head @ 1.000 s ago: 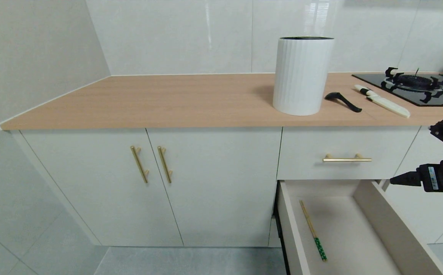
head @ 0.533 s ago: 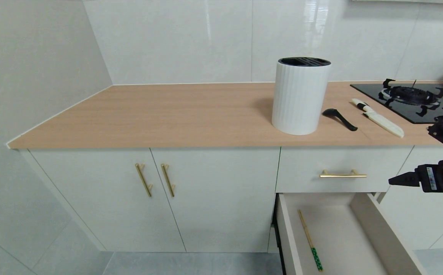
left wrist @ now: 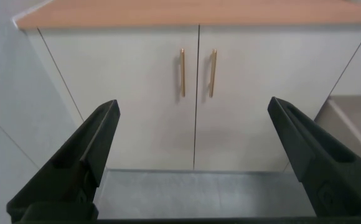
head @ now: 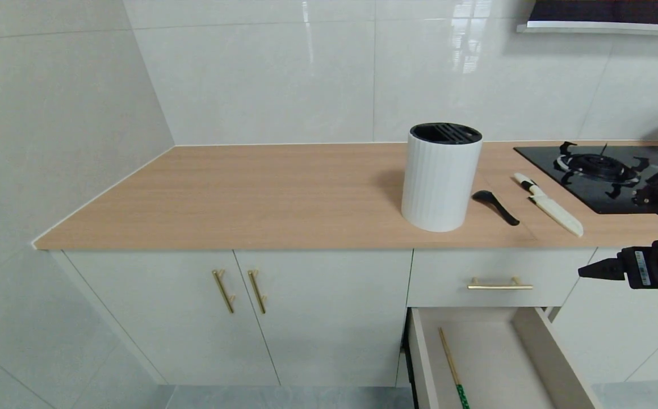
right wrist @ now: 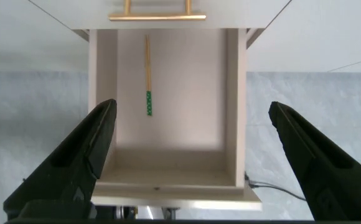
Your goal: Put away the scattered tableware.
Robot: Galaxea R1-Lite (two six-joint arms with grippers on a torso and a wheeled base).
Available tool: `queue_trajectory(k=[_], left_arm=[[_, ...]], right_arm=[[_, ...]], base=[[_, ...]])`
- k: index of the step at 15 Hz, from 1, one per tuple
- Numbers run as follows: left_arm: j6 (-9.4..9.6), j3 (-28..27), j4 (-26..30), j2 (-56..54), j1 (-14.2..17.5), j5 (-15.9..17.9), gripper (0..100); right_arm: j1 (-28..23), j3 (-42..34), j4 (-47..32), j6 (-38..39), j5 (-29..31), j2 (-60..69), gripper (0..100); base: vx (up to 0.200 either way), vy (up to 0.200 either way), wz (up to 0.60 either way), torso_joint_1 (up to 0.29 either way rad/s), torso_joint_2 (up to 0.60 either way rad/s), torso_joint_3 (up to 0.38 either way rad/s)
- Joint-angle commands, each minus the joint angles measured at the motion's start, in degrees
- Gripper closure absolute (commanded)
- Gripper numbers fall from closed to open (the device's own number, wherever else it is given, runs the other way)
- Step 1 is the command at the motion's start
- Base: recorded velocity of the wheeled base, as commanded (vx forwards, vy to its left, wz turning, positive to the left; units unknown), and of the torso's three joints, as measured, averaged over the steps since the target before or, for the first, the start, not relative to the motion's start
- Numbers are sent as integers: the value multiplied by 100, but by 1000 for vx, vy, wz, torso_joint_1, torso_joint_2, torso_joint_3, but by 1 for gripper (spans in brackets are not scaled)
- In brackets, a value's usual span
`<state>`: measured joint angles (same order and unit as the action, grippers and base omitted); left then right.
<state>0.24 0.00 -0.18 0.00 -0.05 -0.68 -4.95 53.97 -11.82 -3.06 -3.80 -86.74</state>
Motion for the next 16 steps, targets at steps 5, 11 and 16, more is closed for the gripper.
queue_trajectory(k=[5,11,16], left_arm=[[2,0,1,9,-4,-2,0],[2,0,1,9,-4,-2,0],[2,0,1,9,5,-2,0]], right_arm=[[3,132,295,-388,-15,-151,0],[3,1766,1015,-1030,-929,-1882,0],[117,2891,1191,-1188,-1114,-3095,0]], base=[[0,0,0,123,-278,-149],[0,0,0,0,0,0],[0,0,0,0,0,0]])
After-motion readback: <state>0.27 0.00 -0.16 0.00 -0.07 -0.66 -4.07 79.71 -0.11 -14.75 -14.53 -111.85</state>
